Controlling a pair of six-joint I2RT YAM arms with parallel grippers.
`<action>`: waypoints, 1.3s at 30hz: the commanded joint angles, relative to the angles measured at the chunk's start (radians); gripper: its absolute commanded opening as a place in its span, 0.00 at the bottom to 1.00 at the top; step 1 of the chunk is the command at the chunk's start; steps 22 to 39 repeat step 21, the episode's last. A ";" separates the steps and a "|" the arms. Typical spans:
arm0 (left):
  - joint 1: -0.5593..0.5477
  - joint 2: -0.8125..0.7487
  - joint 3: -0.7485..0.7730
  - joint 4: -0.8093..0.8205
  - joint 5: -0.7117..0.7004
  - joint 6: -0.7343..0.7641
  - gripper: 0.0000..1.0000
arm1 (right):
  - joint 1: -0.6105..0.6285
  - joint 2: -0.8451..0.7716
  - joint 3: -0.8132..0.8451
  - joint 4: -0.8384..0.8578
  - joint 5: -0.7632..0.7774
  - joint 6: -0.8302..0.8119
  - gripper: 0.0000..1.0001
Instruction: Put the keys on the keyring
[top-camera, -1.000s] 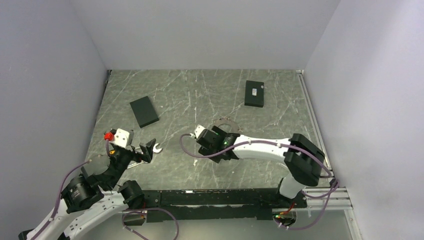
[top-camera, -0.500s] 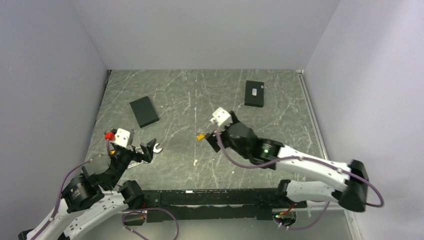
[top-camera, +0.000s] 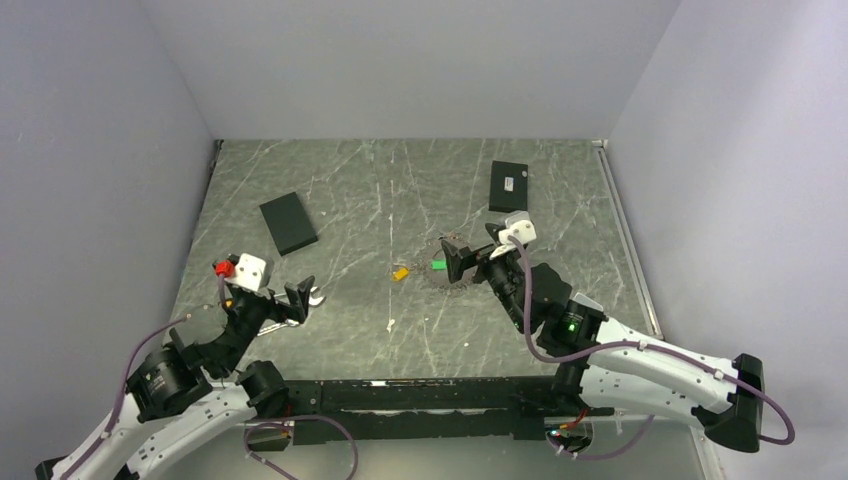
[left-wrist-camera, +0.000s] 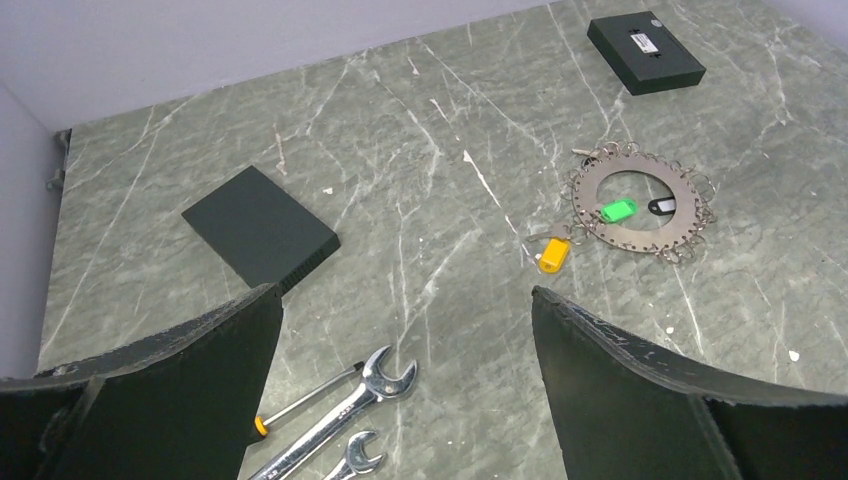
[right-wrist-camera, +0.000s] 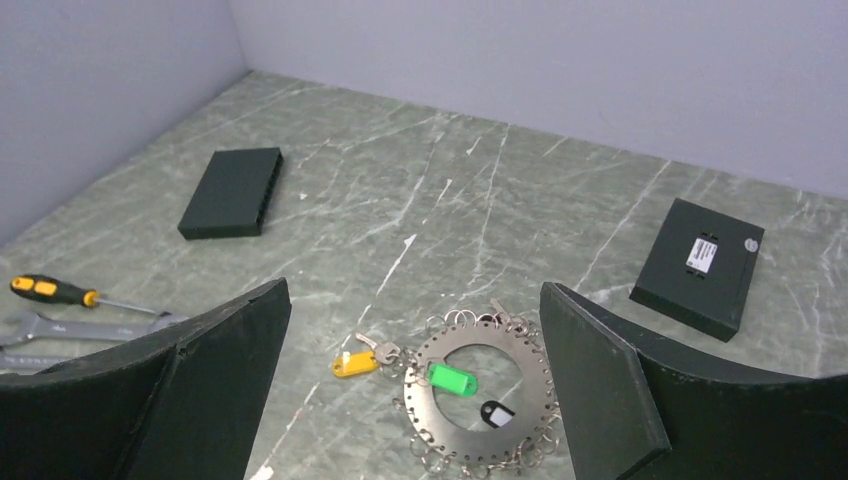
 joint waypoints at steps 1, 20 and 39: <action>0.005 0.037 0.014 0.046 -0.020 0.002 0.99 | -0.001 0.009 0.017 0.078 0.066 0.060 1.00; 0.019 0.092 0.006 0.059 -0.014 0.016 1.00 | -0.001 0.009 -0.015 0.116 0.032 0.073 1.00; 0.020 0.095 0.006 0.058 -0.015 0.017 1.00 | -0.001 0.002 -0.023 0.125 0.023 0.065 1.00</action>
